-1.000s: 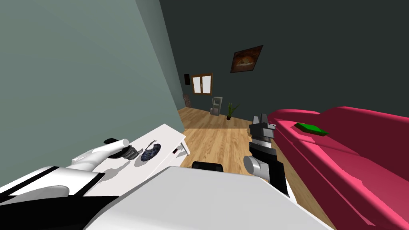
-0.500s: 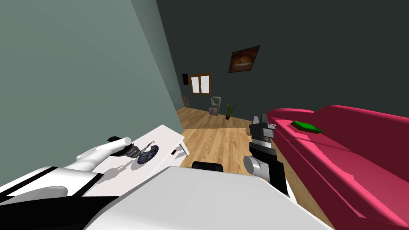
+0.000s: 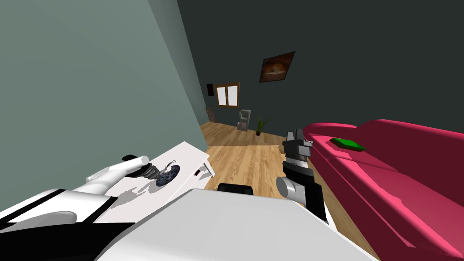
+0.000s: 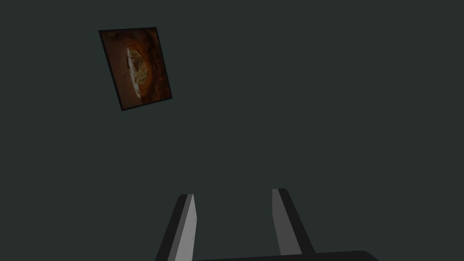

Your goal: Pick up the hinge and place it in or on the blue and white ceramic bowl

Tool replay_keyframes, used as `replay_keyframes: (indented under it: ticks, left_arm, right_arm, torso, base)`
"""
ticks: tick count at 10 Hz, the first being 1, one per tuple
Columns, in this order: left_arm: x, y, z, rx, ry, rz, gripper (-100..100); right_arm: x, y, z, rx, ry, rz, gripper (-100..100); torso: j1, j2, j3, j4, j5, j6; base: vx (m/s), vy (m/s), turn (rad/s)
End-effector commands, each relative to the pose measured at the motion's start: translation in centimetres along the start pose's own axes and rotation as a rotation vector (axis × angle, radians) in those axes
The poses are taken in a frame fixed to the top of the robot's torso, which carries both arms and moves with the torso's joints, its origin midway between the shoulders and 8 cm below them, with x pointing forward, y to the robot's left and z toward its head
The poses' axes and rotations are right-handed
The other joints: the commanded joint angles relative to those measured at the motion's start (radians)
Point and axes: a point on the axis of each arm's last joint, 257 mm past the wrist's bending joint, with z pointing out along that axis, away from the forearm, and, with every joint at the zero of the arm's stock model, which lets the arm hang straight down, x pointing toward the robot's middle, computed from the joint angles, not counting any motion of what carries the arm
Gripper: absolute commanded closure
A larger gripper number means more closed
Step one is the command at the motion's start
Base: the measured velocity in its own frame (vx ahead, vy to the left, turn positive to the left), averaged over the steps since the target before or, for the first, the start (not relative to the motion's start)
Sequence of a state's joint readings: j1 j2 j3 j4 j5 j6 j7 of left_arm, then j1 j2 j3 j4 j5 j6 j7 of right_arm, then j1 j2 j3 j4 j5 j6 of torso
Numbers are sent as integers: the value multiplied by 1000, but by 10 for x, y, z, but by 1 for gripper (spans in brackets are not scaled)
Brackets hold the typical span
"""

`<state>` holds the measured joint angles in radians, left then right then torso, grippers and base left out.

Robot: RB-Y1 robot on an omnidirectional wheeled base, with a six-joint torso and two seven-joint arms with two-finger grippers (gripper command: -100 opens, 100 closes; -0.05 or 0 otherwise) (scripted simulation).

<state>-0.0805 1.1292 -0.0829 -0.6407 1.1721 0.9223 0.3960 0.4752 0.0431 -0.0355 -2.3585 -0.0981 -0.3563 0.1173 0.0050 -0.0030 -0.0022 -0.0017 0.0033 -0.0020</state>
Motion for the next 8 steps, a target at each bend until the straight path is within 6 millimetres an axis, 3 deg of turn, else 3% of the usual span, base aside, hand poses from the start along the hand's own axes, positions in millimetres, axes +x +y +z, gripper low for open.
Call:
replay_keyframes:
  ticks: [1, 2, 8]
  left_arm:
    - [19, -3, -3, 0, 12, 27, -100]
    - [19, -3, -3, 0, 12, 27, -100]
    - [77, -11, -15, 2, 44, 108, -100]
  right_arm:
    - [0, 0, 0, 0, 0, 0, 0]
    - [0, 0, 0, 0, 0, 0, 0]
    - [0, 0, 0, 0, 0, 0, 0]
  torso:
    - [0, 0, 0, 0, 0, 0]
    - [0, 0, 0, 0, 0, -1]
    - [-1, -1, -1, 0, 0, -1]
  base:
    - [8, -2, 189]
    - [13, -10, 116]
    - [13, -7, 144]
